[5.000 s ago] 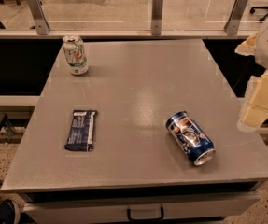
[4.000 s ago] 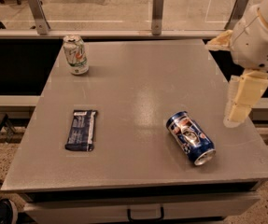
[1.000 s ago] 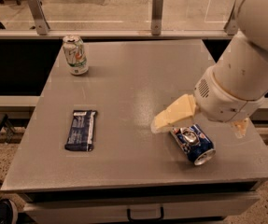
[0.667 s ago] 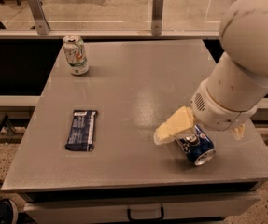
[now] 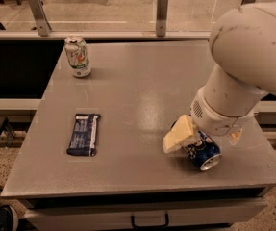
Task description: Place pepsi can upright
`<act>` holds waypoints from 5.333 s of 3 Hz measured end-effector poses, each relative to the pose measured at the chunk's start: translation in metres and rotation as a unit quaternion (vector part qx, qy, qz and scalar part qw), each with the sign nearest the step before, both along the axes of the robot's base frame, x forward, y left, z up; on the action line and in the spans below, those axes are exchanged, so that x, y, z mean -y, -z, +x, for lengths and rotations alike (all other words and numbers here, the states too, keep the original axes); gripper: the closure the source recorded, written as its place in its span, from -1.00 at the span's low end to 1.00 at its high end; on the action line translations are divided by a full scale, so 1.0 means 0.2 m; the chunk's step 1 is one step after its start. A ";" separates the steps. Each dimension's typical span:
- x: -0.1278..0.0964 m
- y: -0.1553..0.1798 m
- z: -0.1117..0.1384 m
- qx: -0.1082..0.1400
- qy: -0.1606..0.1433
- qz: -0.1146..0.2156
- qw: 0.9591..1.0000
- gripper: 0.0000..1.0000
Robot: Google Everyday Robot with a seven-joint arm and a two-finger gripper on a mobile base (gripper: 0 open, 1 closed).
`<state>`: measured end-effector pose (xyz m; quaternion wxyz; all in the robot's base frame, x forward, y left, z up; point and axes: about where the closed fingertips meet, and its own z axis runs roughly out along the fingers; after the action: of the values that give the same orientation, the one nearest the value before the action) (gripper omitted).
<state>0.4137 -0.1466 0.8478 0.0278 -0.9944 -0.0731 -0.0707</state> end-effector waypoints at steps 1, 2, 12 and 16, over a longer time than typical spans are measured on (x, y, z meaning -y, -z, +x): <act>0.00 -0.01 0.01 -0.006 0.004 -0.003 1.000 -0.19; -0.01 -0.06 0.01 -0.026 0.026 0.001 0.999 0.27; -0.02 -0.30 0.46 -0.463 0.668 0.410 0.415 1.00; 0.02 -0.22 0.34 -0.482 0.614 0.471 0.411 -0.63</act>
Offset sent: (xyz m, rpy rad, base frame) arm 0.0041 0.0042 0.0198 0.0173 0.1296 -0.1211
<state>0.4827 -0.1514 0.8920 0.4719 -0.4750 0.6268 0.3984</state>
